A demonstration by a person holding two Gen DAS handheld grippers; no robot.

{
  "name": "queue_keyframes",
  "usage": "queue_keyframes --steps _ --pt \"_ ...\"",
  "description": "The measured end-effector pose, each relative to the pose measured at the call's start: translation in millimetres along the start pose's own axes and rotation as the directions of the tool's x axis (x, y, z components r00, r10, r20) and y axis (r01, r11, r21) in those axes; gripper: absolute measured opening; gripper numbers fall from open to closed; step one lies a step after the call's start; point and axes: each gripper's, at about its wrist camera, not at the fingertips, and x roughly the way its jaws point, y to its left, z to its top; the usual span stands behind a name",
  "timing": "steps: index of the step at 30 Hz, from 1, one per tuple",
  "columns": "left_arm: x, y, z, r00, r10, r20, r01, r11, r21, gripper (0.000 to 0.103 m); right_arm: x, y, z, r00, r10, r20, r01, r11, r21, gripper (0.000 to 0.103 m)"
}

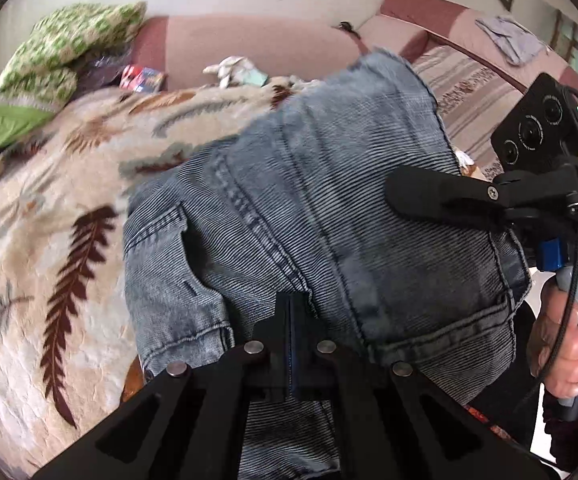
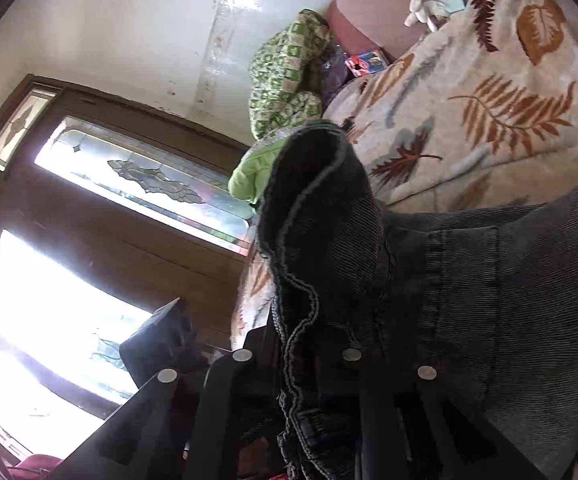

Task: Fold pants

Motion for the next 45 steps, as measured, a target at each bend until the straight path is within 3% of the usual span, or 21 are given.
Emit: queue_keyframes --steps 7,11,14,15,17,18,20,23,24,25,27,28,29,30,33,35,37,38,41,43,45 --pt "52.4 -45.5 8.4 0.993 -0.063 -0.101 0.067 0.997 0.042 0.000 -50.8 -35.6 -5.2 0.997 0.016 0.078 -0.024 0.994 0.103 0.013" --pt "64.7 -27.9 8.7 0.981 -0.117 -0.152 0.108 0.992 -0.062 0.000 -85.5 -104.8 -7.9 0.972 -0.198 0.125 0.153 0.940 0.305 0.031" --pt "44.1 -19.6 16.3 0.991 -0.075 -0.114 0.071 0.997 -0.040 0.004 -105.3 -139.6 -13.8 0.971 -0.182 0.152 0.100 0.896 0.432 0.036" --pt "35.0 -15.2 19.9 0.994 -0.064 -0.087 0.061 0.997 -0.037 0.008 -111.2 -137.2 -12.5 0.967 -0.186 0.175 0.098 0.903 0.419 0.036" --pt "22.8 -4.6 28.0 0.999 -0.025 -0.037 0.023 0.999 -0.044 0.038 -119.0 -119.7 -5.6 0.956 -0.199 0.216 0.116 0.931 0.347 0.036" --pt "18.1 2.1 32.0 1.000 0.011 -0.010 -0.012 0.999 -0.050 0.044 -118.9 -109.4 -1.3 0.955 -0.188 0.229 0.111 0.944 0.311 0.036" --pt "15.8 14.5 39.6 0.998 0.058 0.016 -0.057 0.995 -0.077 0.047 -110.0 -87.9 8.0 0.954 -0.189 0.234 0.131 0.962 0.241 0.036" --pt "21.4 29.6 40.3 0.996 0.087 0.006 -0.086 0.991 -0.100 0.048 -90.7 -57.5 16.3 0.931 -0.272 0.243 0.250 0.961 0.116 0.036" --pt "29.7 32.2 37.9 0.993 0.120 -0.023 -0.121 0.989 -0.089 0.048 -83.5 -50.3 18.7 0.912 -0.324 0.251 0.312 0.946 0.086 0.036" --pt "36.3 35.8 35.6 0.990 0.131 -0.051 -0.135 0.987 -0.085 0.048 -76.9 -42.3 20.0 0.871 -0.410 0.270 0.412 0.910 0.054 0.036" --pt "54.8 40.4 24.7 0.984 0.139 -0.112 -0.148 0.987 -0.070 0.052 -75.9 -28.4 18.0 0.743 -0.569 0.353 0.605 0.796 0.010 0.036" --pt "61.4 41.3 19.4 0.979 0.161 -0.125 -0.169 0.984 -0.057 0.060 -74.7 -22.5 17.6 0.706 -0.591 0.391 0.644 0.765 -0.006 0.036" --pt "61.2 39.1 11.4 0.975 0.180 -0.128 -0.187 0.981 -0.047 0.067 -76.8 -19.8 17.5 0.703 -0.584 0.407 0.645 0.764 -0.019 0.036" --pt "65.7 40.8 8.4 0.972 0.197 -0.131 -0.205 0.978 -0.045 0.070 -76.0 -18.6 17.9 0.719 -0.567 0.403 0.628 0.777 -0.028 0.036" --pt "72.0 53.6 7.4 0.974 0.164 -0.156 -0.184 0.975 -0.125 0.081 -64.0 -19.4 20.5 0.736 -0.572 0.363 0.633 0.771 -0.068 0.036" --pt "75.6 63.5 8.9 0.974 0.146 -0.176 -0.177 0.969 -0.173 0.089 -39.8 -36.5 22.5 0.769 -0.577 0.274 0.619 0.780 -0.096 0.036" --pt "74.2 68.6 7.7 0.977 0.121 -0.174 -0.155 0.969 -0.193 0.089 -23.0 -66.7 24.6 0.763 -0.623 0.173 0.640 0.765 -0.067 0.043" --pt "71.0 68.4 7.1 0.978 0.119 -0.172 -0.152 0.969 -0.192 0.089 -24.3 -80.9 24.2 0.779 -0.603 0.175 0.617 0.787 -0.035 0.053" --pt "54.6 65.7 3.8 0.982 0.119 -0.149 -0.146 0.971 -0.188 0.088 -42.1 -102.0 28.9 0.853 -0.501 0.145 0.492 0.865 0.097 0.053" --pt "37.9 62.8 0.2 0.988 0.108 -0.113 -0.128 0.975 -0.179 0.088 -50.0 -93.2 26.7 0.851 -0.505 0.144 0.497 0.863 0.089 0.053" --pt "20.2 56.4 -3.0 0.992 0.106 -0.072 -0.116 0.982 -0.150 0.088 -60.1 -76.8 20.1 0.830 -0.528 0.181 0.529 0.847 0.047 0.054"
